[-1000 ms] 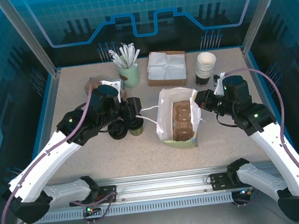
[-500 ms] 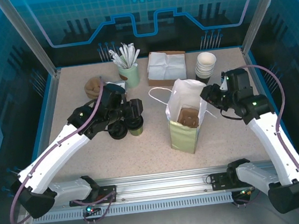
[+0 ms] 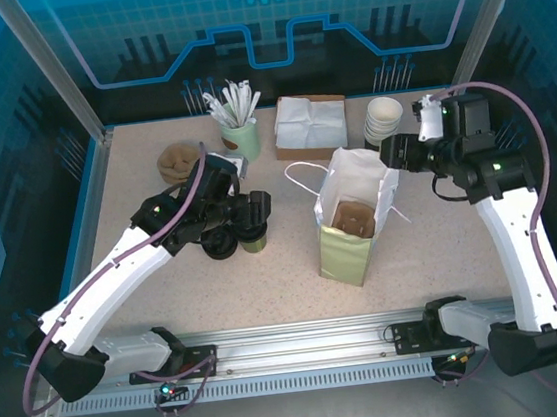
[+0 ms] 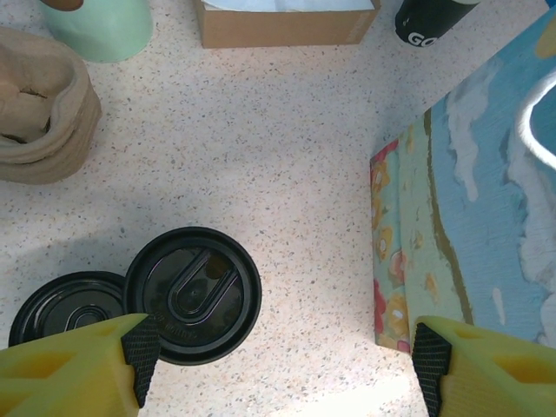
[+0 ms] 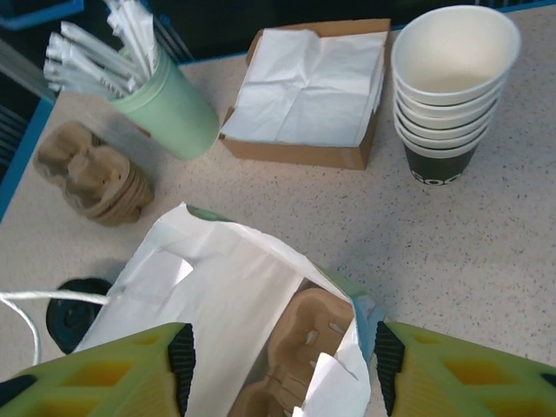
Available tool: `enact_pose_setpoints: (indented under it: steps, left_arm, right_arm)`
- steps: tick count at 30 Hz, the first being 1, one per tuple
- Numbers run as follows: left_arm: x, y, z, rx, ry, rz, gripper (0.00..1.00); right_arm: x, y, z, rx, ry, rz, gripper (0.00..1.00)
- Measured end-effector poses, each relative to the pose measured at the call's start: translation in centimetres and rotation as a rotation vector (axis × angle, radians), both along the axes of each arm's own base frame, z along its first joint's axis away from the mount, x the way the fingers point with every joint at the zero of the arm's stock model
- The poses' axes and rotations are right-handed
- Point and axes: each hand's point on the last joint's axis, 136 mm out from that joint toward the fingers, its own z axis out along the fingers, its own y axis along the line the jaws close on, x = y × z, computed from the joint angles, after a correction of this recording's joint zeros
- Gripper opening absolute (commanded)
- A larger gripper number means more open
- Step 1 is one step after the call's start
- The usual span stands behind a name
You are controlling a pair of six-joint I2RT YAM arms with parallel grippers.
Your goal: Pack the takeout coffee
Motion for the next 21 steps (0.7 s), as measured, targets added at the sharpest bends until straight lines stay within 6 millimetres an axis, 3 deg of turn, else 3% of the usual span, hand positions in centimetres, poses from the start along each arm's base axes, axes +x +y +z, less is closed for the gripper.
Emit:
enact_pose_setpoints:
  steps: [3,6,14,21]
  left_arm:
    - [-0.2,0.2,-0.7,0.011,0.016,0.001,0.84]
    - [-0.6,0.5,-2.5,0.031,0.056,0.018,0.85]
    - [-0.3,1.3,-7.1,0.112,0.138,0.075,0.96]
    - [0.7,1.3,-9.6,0.173,0.166,0.103,0.94]
  right_arm:
    - [0.3,0.4,-0.9,-0.036,0.024,0.062,0.62]
    - [0.1,0.7,-1.5,-0.063,0.033,0.11,0.69]
    - [-0.2,1.5,-2.5,-0.085,0.064,0.204,0.7]
    - [0.3,1.7,-2.4,-0.082,0.079,0.212,0.71]
